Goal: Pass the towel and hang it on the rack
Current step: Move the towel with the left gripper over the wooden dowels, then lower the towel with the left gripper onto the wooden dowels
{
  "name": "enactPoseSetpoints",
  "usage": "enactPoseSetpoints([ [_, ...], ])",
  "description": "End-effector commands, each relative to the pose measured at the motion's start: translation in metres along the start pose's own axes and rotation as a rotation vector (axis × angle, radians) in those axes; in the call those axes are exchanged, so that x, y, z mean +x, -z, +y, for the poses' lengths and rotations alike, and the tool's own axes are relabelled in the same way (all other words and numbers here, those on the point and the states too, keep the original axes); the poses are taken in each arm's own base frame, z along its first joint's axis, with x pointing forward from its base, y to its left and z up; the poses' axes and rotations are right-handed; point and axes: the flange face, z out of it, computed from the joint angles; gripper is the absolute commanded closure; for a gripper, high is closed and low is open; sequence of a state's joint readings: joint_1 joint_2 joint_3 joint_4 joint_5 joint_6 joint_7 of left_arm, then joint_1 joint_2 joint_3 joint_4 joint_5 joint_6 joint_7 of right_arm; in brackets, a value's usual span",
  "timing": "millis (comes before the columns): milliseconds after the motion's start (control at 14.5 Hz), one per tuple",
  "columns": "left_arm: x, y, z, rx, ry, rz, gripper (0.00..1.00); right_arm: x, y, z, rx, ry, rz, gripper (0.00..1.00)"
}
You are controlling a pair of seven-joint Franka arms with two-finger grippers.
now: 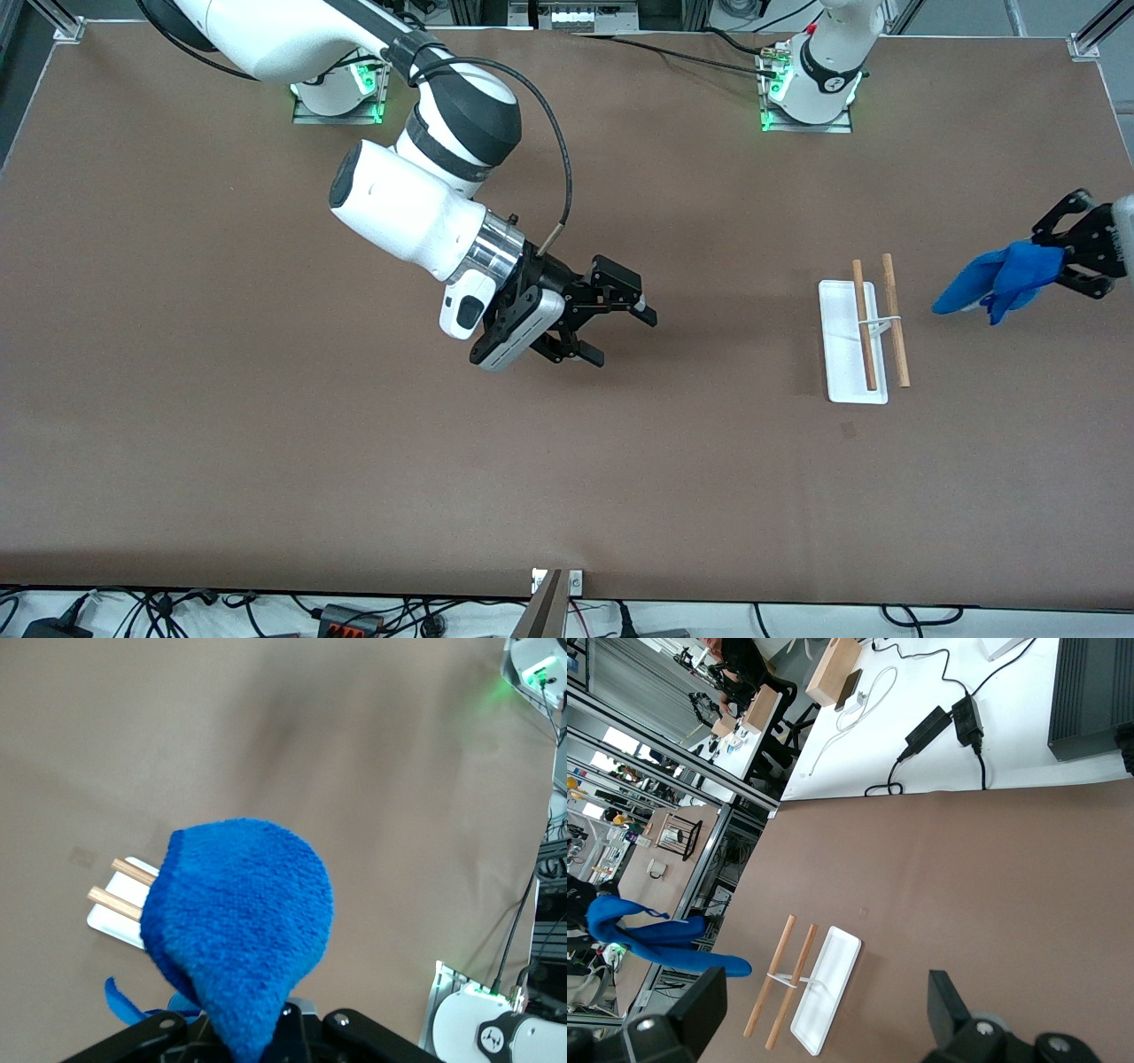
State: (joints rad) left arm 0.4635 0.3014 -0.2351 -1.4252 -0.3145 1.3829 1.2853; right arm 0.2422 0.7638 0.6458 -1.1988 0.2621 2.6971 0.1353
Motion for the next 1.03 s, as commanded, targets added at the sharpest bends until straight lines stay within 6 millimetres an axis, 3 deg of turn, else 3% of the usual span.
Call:
enactPoseSetpoints([
  [0, 0.016, -0.026, -0.004, 0.000, 0.105, -0.052, 1.00, -0.004, 0.000, -0.002, -0.005, 0.011, -0.011, 0.00],
  [344, 0.029, -0.069, -0.004, 0.012, 0.330, -0.120, 0.99, -0.004, -0.001, 0.002, -0.011, 0.014, -0.014, 0.00],
  [550, 0.042, -0.094, 0.005, -0.030, 0.581, -0.183, 0.99, -0.004, -0.001, 0.002, -0.011, 0.011, -0.014, 0.00],
  [688, 0.059, -0.106, 0.011, 0.000, 0.573, -0.182, 0.99, -0.004, -0.001, 0.002, -0.011, 0.013, -0.014, 0.00],
  [963, 0.058, -0.126, 0.008, 0.018, 0.626, -0.183, 0.98, -0.004, -0.001, 0.002, -0.011, 0.016, -0.014, 0.00],
])
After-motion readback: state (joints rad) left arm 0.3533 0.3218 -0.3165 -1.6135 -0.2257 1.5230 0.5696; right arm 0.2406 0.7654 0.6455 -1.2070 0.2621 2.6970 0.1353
